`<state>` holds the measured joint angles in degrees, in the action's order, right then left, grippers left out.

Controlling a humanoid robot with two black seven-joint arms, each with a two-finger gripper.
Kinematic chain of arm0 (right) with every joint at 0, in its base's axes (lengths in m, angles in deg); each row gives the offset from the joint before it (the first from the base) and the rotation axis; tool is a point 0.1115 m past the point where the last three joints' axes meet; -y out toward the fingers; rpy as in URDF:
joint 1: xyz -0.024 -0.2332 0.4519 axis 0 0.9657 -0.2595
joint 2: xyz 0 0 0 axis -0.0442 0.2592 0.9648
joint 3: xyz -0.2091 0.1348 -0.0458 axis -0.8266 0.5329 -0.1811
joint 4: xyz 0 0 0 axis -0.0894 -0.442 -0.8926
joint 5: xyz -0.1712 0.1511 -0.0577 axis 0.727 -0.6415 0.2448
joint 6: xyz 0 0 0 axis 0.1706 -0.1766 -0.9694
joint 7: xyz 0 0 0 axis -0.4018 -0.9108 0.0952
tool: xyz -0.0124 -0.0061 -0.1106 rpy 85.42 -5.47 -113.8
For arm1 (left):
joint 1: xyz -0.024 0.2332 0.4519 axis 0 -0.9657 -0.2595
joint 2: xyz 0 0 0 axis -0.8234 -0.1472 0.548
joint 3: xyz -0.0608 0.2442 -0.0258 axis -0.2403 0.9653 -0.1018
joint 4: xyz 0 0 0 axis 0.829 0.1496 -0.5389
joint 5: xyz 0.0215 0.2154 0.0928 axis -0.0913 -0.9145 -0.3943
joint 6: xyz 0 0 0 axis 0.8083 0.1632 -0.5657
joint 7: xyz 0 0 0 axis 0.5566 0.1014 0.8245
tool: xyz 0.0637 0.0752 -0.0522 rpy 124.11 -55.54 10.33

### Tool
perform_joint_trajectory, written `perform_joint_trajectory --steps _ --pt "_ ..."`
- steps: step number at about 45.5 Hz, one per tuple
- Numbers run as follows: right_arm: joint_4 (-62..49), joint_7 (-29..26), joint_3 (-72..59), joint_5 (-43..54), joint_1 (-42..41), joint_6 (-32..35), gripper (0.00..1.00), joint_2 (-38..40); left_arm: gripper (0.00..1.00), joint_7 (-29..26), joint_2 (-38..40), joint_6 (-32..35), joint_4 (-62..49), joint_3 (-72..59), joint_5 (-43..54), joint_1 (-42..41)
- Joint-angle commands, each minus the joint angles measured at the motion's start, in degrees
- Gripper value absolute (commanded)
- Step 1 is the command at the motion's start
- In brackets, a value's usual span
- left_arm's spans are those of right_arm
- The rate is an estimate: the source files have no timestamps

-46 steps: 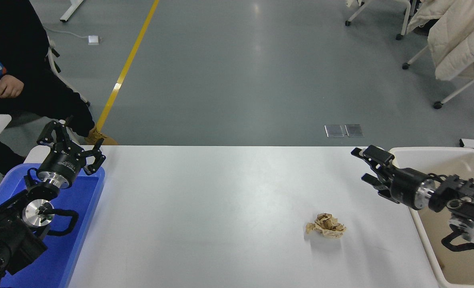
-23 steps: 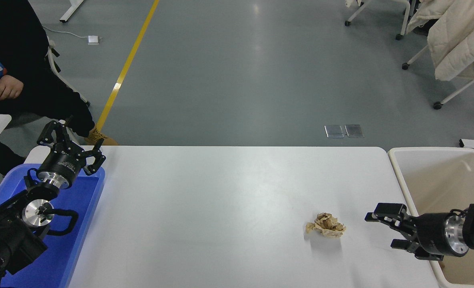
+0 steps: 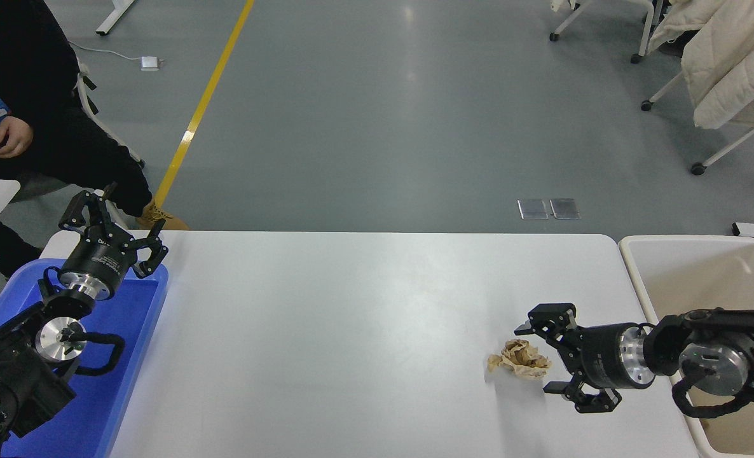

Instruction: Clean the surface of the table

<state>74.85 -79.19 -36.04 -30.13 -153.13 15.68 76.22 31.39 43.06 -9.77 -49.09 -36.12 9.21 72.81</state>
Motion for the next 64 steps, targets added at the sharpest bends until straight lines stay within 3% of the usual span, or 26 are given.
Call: perform_joint_trajectory --steps 1,22,41,50,64 --pt "-6.70 -2.84 -0.37 -8.52 1.76 -2.12 1.00 -4.61 1.00 0.00 0.00 0.01 0.01 0.00 0.00 0.00" --pt "-14.18 -6.62 0.42 -15.90 2.20 -2.56 1.00 -7.25 1.00 0.00 0.00 0.01 0.01 0.00 0.00 0.00" --pt "-14.79 -7.50 0.87 -18.36 0.97 -4.49 1.00 -11.29 1.00 0.00 0.00 0.01 0.01 0.00 0.00 0.00" --pt "-20.77 -7.41 0.60 -17.58 2.20 -5.11 1.00 -17.00 1.00 0.00 0.00 0.01 0.01 0.00 0.00 0.00" --pt "-23.76 -7.41 0.08 -17.05 3.35 -5.11 0.99 -17.88 1.00 0.00 0.00 0.01 0.01 0.00 0.00 0.00"
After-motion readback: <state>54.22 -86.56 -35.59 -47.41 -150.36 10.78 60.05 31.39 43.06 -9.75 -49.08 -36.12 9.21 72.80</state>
